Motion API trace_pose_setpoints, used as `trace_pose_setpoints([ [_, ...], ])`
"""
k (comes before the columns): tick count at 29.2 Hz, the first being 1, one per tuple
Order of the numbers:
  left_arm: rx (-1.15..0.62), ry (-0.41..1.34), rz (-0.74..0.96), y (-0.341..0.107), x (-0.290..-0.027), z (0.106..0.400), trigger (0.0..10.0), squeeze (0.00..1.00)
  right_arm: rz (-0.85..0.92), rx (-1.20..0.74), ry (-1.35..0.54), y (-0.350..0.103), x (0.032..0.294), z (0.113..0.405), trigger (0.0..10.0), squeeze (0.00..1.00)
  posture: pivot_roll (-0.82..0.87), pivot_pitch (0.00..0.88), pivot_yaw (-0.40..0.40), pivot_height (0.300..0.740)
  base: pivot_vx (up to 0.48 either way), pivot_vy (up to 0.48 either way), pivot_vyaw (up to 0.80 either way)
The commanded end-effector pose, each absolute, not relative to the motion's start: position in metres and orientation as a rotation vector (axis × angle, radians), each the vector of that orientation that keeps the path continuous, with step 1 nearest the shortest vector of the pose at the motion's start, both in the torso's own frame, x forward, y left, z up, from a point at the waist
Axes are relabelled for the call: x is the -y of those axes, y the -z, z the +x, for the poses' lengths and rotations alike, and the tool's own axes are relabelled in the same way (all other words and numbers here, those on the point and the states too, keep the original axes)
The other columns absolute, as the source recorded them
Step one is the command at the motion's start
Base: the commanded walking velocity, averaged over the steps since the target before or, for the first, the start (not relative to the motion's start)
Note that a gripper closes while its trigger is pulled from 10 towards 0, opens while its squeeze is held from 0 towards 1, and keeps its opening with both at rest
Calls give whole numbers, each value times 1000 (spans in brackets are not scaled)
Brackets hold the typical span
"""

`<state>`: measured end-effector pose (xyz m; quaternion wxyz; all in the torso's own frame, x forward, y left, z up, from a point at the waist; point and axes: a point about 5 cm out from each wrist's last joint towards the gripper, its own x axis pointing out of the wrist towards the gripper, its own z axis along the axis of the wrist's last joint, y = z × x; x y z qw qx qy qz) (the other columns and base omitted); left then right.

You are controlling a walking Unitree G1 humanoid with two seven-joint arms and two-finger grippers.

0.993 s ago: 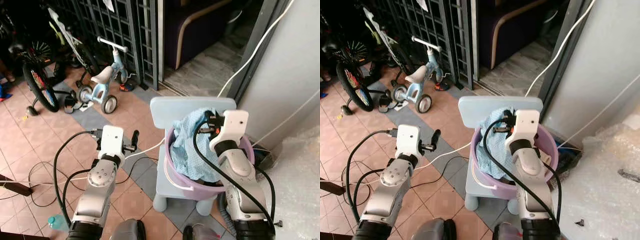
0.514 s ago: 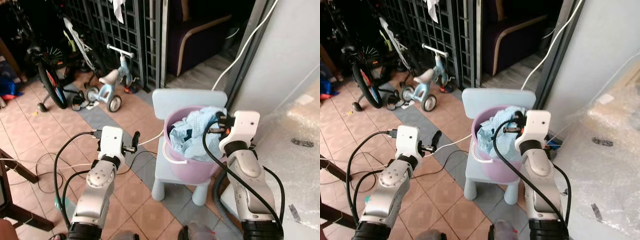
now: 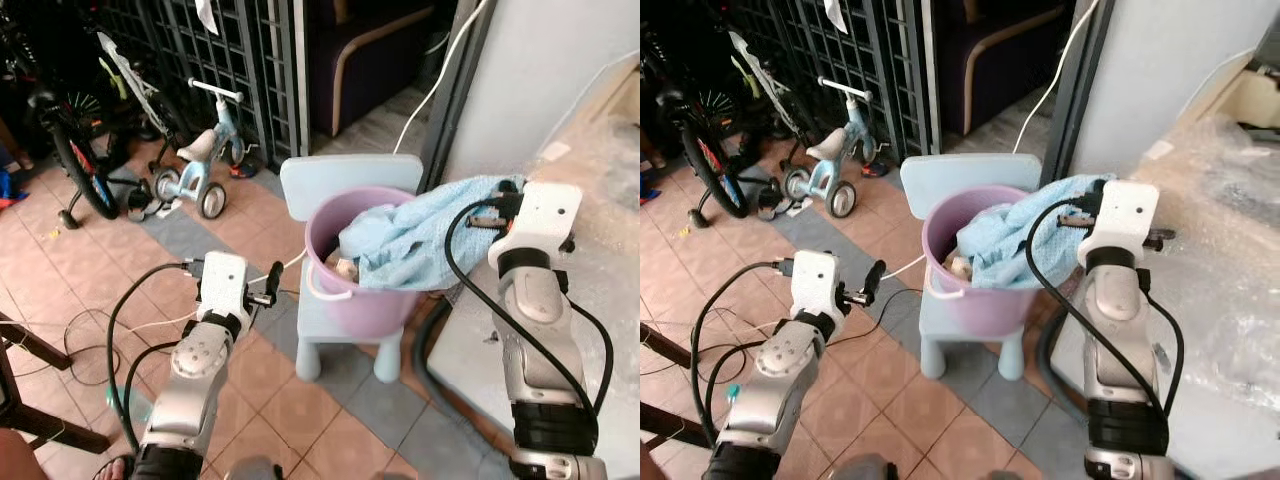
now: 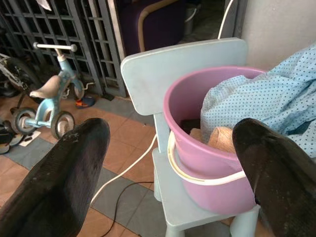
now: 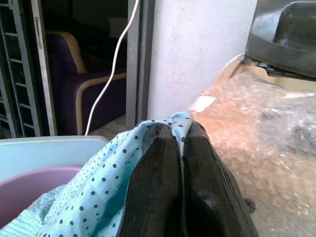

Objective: Clothes washing

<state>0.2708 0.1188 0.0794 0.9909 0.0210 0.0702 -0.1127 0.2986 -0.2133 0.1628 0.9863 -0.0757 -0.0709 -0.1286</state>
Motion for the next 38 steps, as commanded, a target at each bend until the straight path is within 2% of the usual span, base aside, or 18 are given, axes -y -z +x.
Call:
trace_pose_setpoints([
  [1,-124,223,51,-83,-124,272,10000,0,-152,163,258,-165,210,299,10000,0,-78,0,54,740,0,0,-800],
  [6,-120,231,49,-84,-124,272,10000,0,-159,169,260,-164,207,299,10000,0,-77,0,56,740,0,0,-800],
  [22,-118,248,41,-84,-124,273,10000,0,-167,173,252,-159,204,297,10000,0,-80,0,63,740,267,0,-800],
  [35,-121,204,70,-85,-129,275,10000,0,-192,205,186,-162,194,300,10000,0,-66,0,62,740,0,0,0],
  [38,-113,169,108,-94,-142,276,10000,0,-214,260,144,-178,191,307,10000,0,-28,22,60,740,0,0,0],
])
